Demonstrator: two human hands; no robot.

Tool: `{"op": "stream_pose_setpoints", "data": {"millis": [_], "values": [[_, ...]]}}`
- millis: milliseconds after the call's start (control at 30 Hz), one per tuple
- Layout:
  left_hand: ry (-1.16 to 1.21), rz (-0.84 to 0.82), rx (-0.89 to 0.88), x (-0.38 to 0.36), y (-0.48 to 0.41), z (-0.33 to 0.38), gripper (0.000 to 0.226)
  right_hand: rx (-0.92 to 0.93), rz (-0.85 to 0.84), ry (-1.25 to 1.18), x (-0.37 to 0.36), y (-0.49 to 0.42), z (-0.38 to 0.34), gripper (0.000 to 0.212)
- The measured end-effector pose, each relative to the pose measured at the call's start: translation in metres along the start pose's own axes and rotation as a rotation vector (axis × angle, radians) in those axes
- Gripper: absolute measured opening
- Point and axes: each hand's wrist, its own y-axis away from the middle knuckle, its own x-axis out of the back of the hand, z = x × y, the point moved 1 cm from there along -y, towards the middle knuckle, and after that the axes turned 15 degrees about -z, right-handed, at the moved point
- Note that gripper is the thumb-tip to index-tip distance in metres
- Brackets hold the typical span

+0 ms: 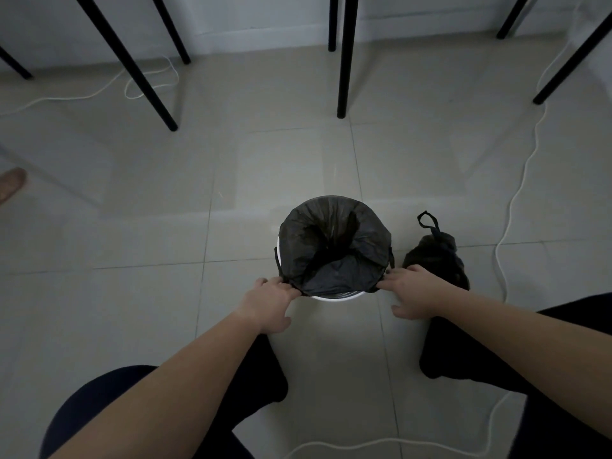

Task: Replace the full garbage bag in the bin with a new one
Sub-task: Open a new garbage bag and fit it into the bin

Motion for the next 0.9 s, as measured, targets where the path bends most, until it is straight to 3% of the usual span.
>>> {"op": "stream_pose_setpoints", "data": {"millis": [500, 667, 800, 900], "values": [[-0.066, -0.209, 0.168, -0.02, -0.04, -0.008, 0.072, -0.055, -0.123, 0.135, -0.034, -0.041, 0.01, 0.078], [-0.002, -0.282, 0.139, -0.016, -0.043, -0.014, 0.07, -0.058, -0.146, 0.13, -0.034, -0.044, 0.018, 0.077], [0.265, -0.28, 0.083, -0.002, -0.04, -0.022, 0.066, 0.001, -0.118, 0.041, -0.02, -0.039, 0.022, 0.073], [0.609, -0.189, 0.17, 0.016, -0.034, -0.037, 0.064, -0.044, -0.064, -0.303, -0.005, -0.031, 0.027, 0.064]]}}
